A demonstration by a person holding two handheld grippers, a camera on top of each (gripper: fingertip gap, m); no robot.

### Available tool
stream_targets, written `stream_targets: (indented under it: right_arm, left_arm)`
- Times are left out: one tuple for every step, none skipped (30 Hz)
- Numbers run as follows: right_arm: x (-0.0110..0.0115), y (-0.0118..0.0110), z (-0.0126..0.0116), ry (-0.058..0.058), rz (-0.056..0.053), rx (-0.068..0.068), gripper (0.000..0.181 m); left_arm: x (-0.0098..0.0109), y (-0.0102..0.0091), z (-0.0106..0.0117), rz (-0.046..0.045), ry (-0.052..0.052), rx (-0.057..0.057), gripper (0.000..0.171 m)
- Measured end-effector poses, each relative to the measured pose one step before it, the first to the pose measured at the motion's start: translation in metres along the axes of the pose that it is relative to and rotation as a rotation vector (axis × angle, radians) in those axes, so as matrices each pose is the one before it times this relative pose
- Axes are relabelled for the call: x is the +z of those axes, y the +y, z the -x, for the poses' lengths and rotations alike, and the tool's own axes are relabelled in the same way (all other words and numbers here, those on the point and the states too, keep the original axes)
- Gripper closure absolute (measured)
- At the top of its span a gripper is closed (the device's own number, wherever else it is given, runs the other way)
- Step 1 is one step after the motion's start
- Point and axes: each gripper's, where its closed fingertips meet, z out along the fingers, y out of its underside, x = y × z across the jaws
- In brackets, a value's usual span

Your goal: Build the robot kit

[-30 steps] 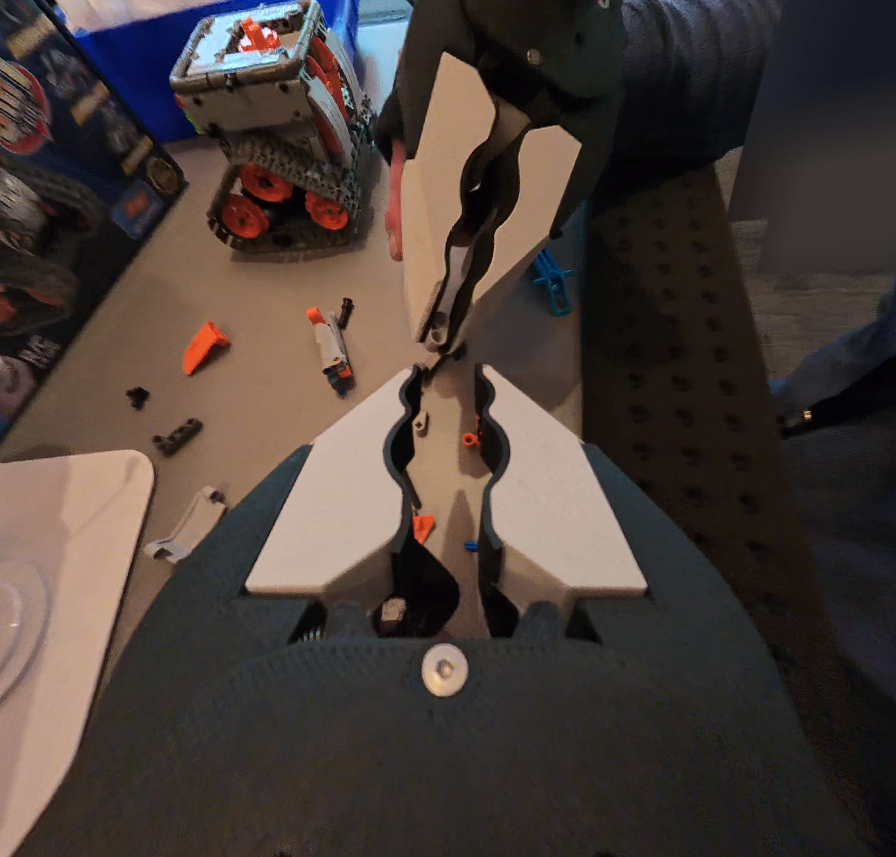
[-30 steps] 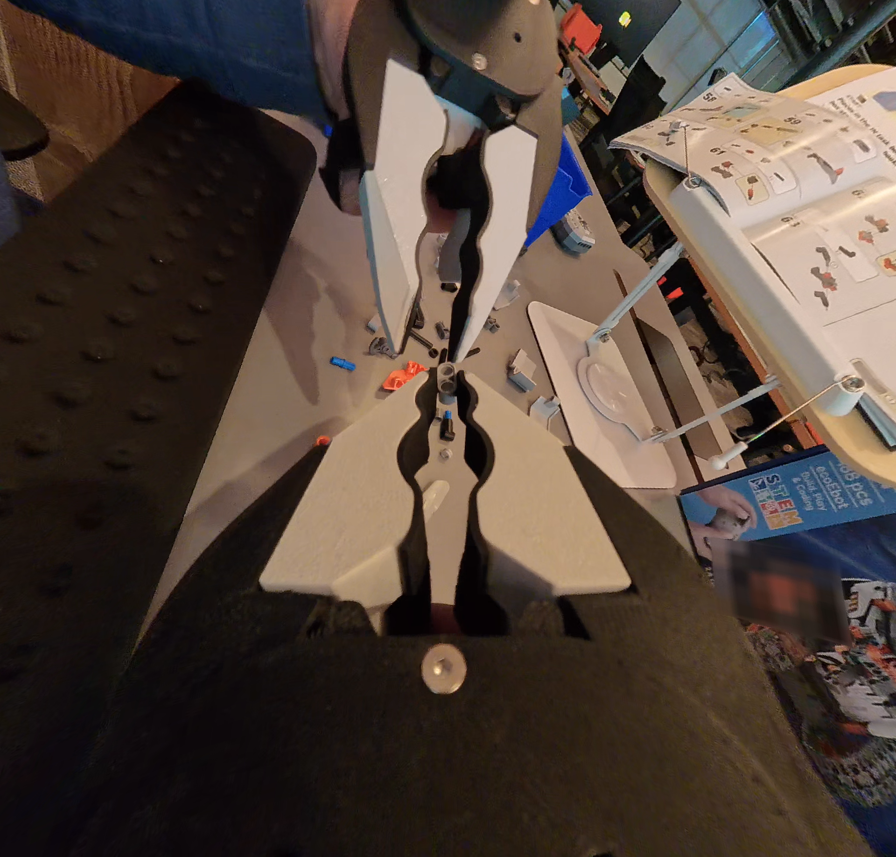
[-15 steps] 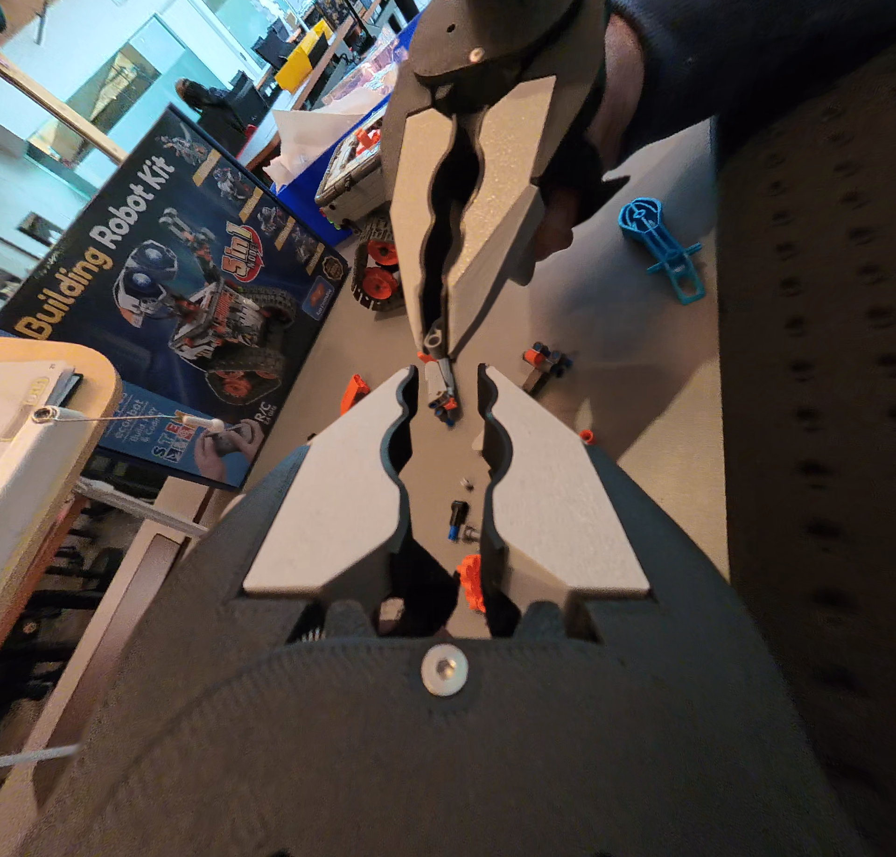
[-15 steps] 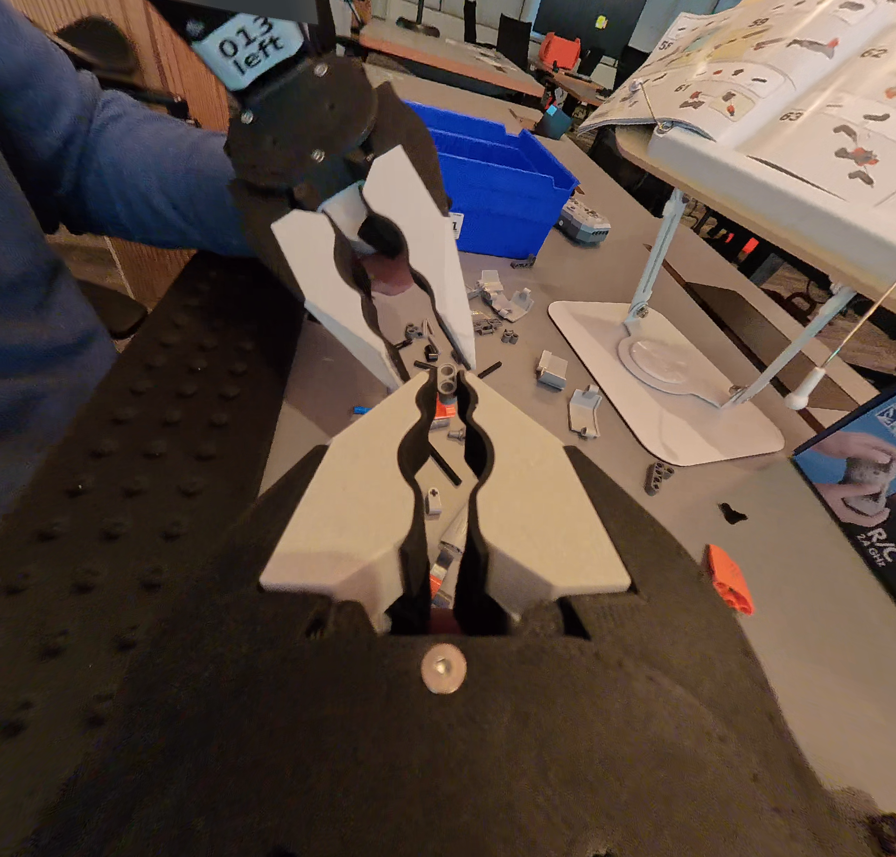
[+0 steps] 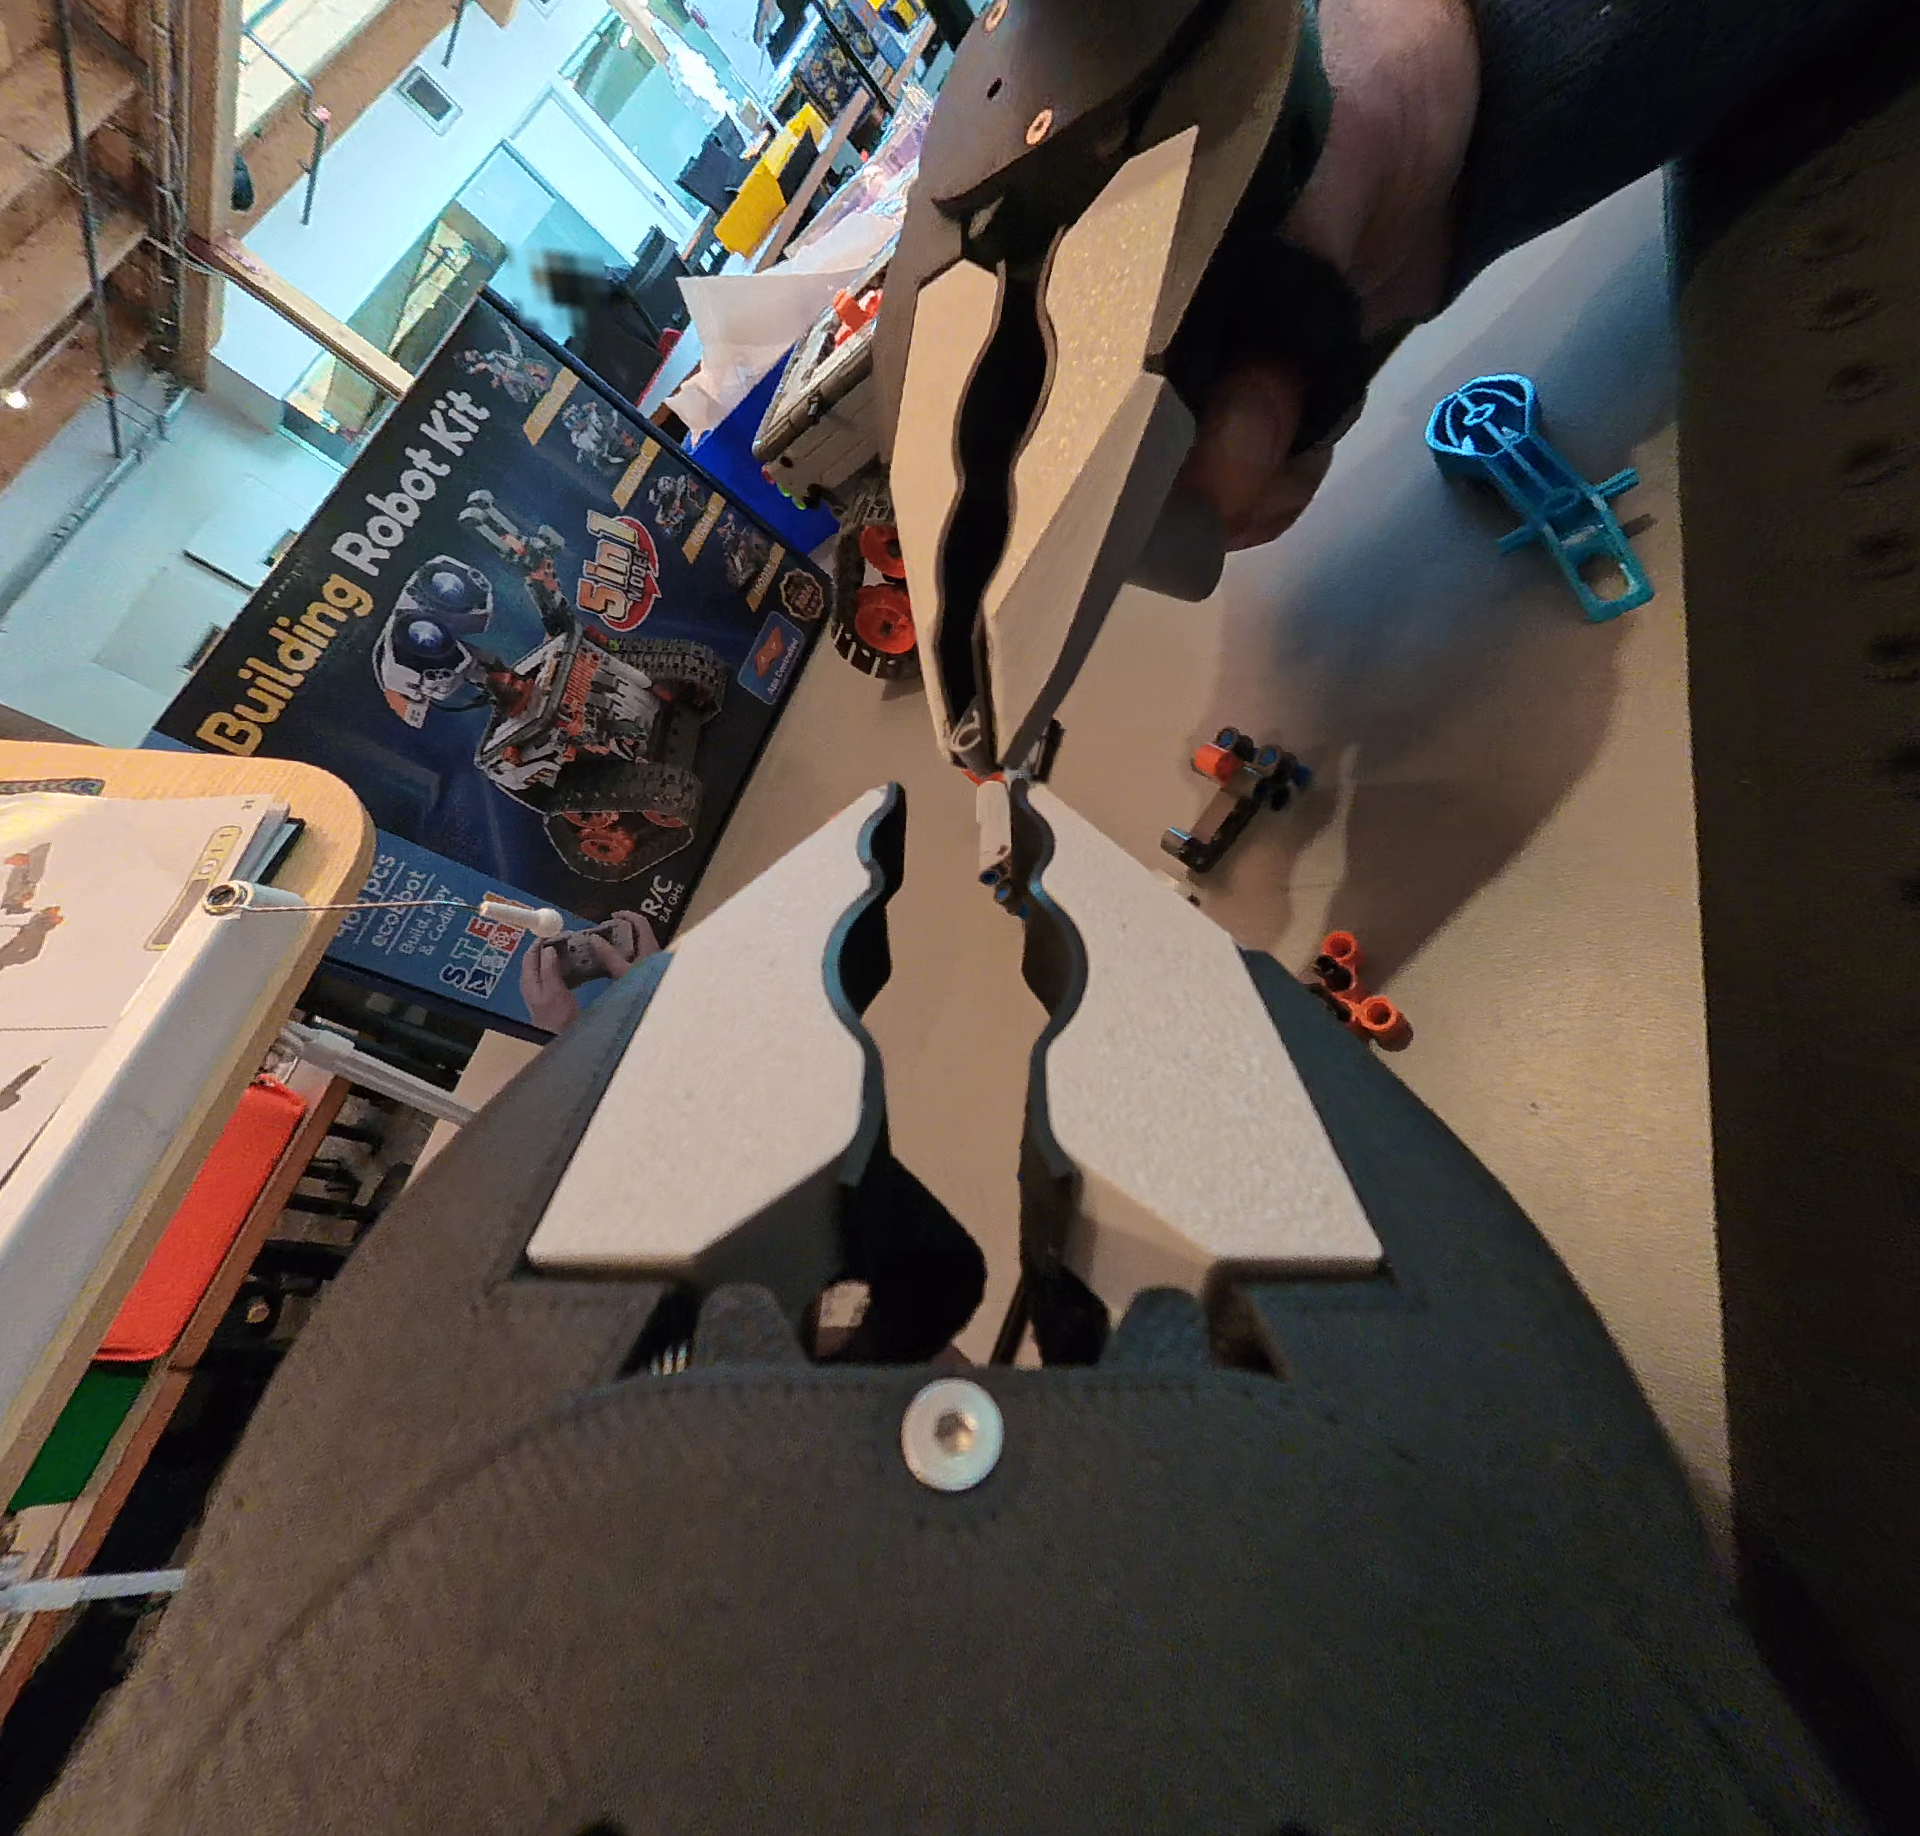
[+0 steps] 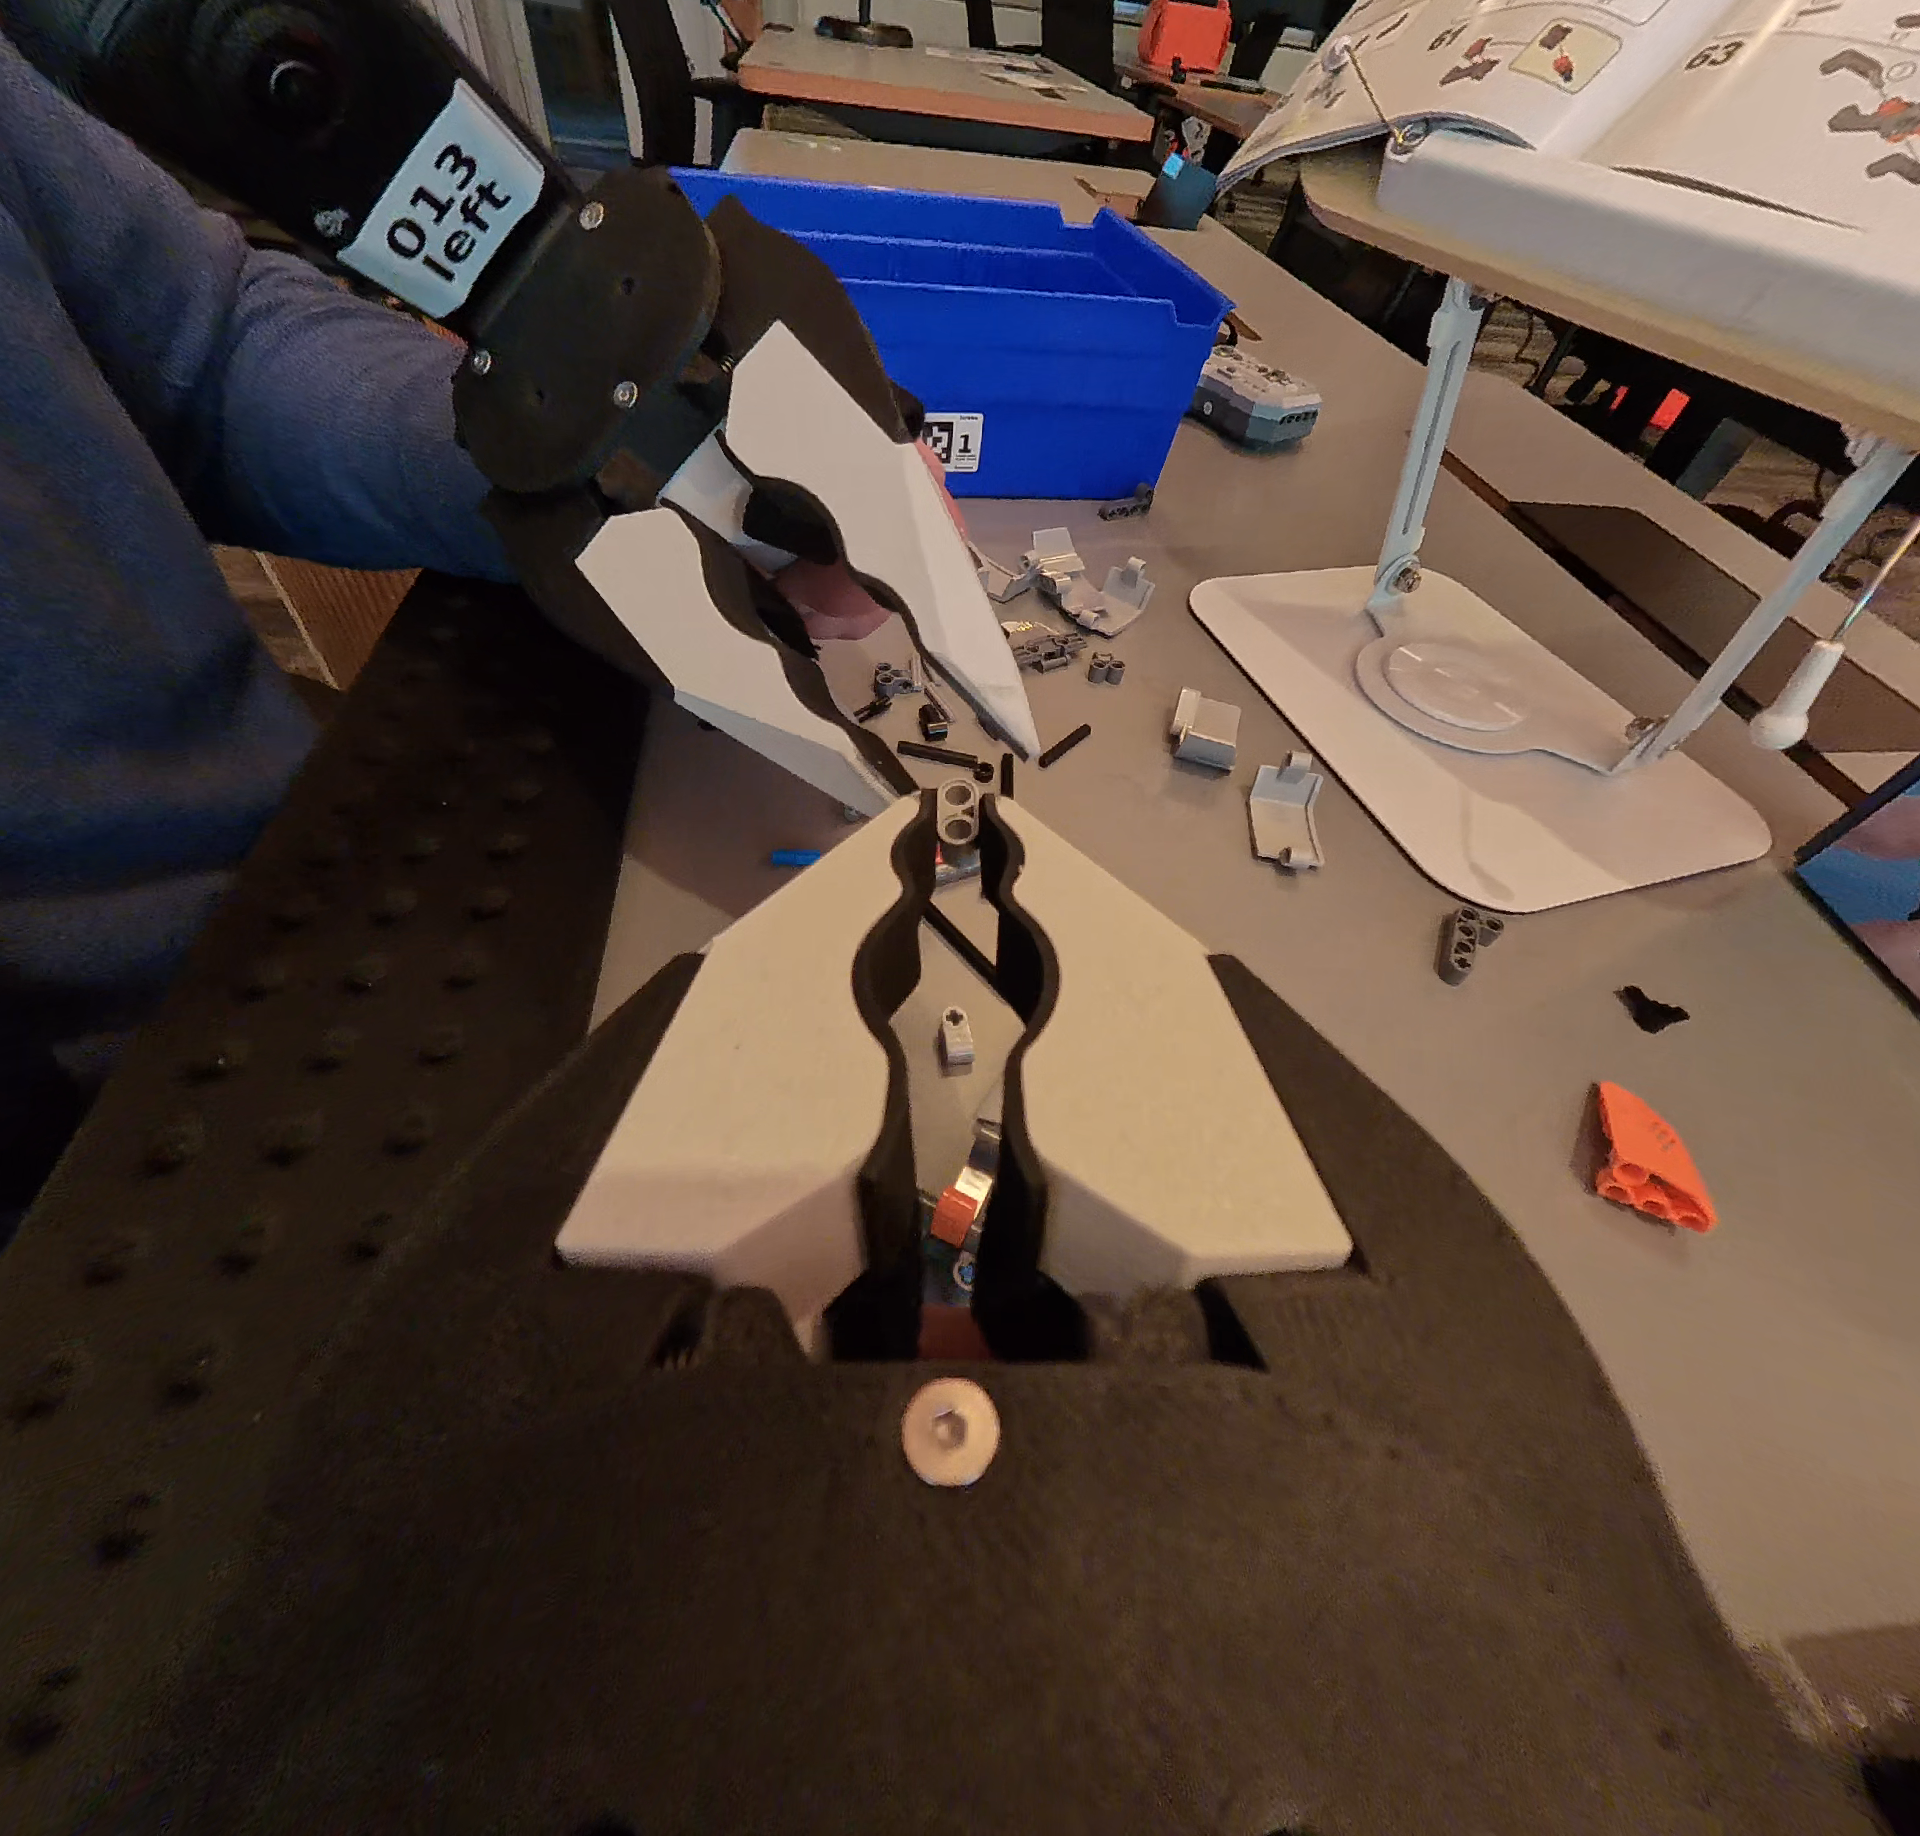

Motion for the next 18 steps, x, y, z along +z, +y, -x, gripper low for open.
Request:
stream_targets:
  right_arm:
    - [-0.00005,-0.0002,-0.00063,0.0004,-0.002,0.0122,0.176]
    - [-0.00003,-0.0004,0.00037,-0.0051,-0.0039,0.0083,0.176]
    - [0.00007,-0.00104,0.00104,-0.0074,-0.0069,0.0063,0.176]
    - [0.00023,-0.00026,0.00027,-0.0032,-0.0013,0.0102,0.176]
    - [0.0004,0.00051,0.00006,-0.0027,0.002,0.0104,0.176]
    - [0.00003,-0.0003,0.00077,-0.0069,-0.0035,0.0088,0.176]
    - [-0.00012,-0.00096,0.00064,-0.0055,-0.0066,0.0101,0.176]
    - [-0.0001,-0.00075,0.00014,-0.0049,-0.004,0.014,0.176]
    - [-0.00019,-0.00079,-0.00005,-0.0041,-0.0052,0.0129,0.176]
    - [-0.00028,-0.0007,0.00071,-0.0069,-0.0044,0.0082,0.176]
    - [0.00002,-0.00032,0.0005,-0.0051,-0.0016,0.007,0.176]
    - [0.00028,0.00046,0.00009,-0.0004,0.0035,0.0057,0.176]
    - [0.00046,0.0004,0.00022,-0.0013,0.0025,0.0031,0.176]
    - [0.00007,-0.00063,0.00035,-0.0009,-0.0041,0.0018,0.176]
    - [-0.0002,-0.00098,0.0005,-0.002,-0.0033,0.0015,0.176]
    - [-0.00025,-0.00094,0.00027,-0.0009,-0.0048,0.0007,0.176]
    - [-0.00016,-0.00058,0.00015,-0.0005,-0.0017,0.0011,0.176]
    - [-0.00001,0.00005,-0.00022,0.0023,0.0011,-0.0001,0.176]
  left_arm:
    - [0.00028,-0.00049,-0.00146,-0.0024,0.006,0.0059,0.153]
    - [0.00051,-0.00025,-0.00101,-0.00063,0.0005,0.0077,0.152]
    - [0.00022,-0.00058,0.00016,-0.00262,-0.0082,0.012,0.152]
    - [-0.00003,-0.00039,0.00034,0.00075,-0.0074,0.0138,0.152]
    - [0.00008,-0.00058,0.00028,-0.00118,-0.0071,0.012,0.152]
    - [-0.0002,-0.001,0.00056,-0.0041,-0.0094,0.0094,0.152]
    - [-0.00014,-0.00114,-0.00008,-0.00425,-0.0035,0.0072,0.153]
    - [0.00024,-0.00044,-0.00067,-0.00107,0.0006,0.0067,0.153]
    - [0.00024,-0.00048,-0.00054,-0.00319,-0.0008,0.0088,0.154]
    - [0.00017,-0.00067,-0.00148,-0.00522,0.0068,0.0064,0.156]
    - [0.00049,0.00063,-0.00175,0.00069,0.0108,0.0012,0.159]
    - [0.0001,0.0009,0.00026,0.00042,-0.0019,0.0043,0.162]
    - [-0.00071,0.00016,0.00101,-0.00129,-0.0028,0.0041,0.163]
    - [-0.00063,-0.00026,0.00027,-0.00077,0.0011,-0.0028,0.165]
    - [-0.00044,-0.00051,0.00041,-0.00246,-0.0028,-0.0008,0.169]
    - [-0.00041,-0.00066,0.00003,-0.0008,-0.0026,0.0078,0.171]
    - [-0.00006,-0.00015,0.00019,0.00211,-0.0043,0.0088,0.171]
    - [0.00019,0.00031,-0.00015,0.00254,-0.0004,0.0017,0.171]
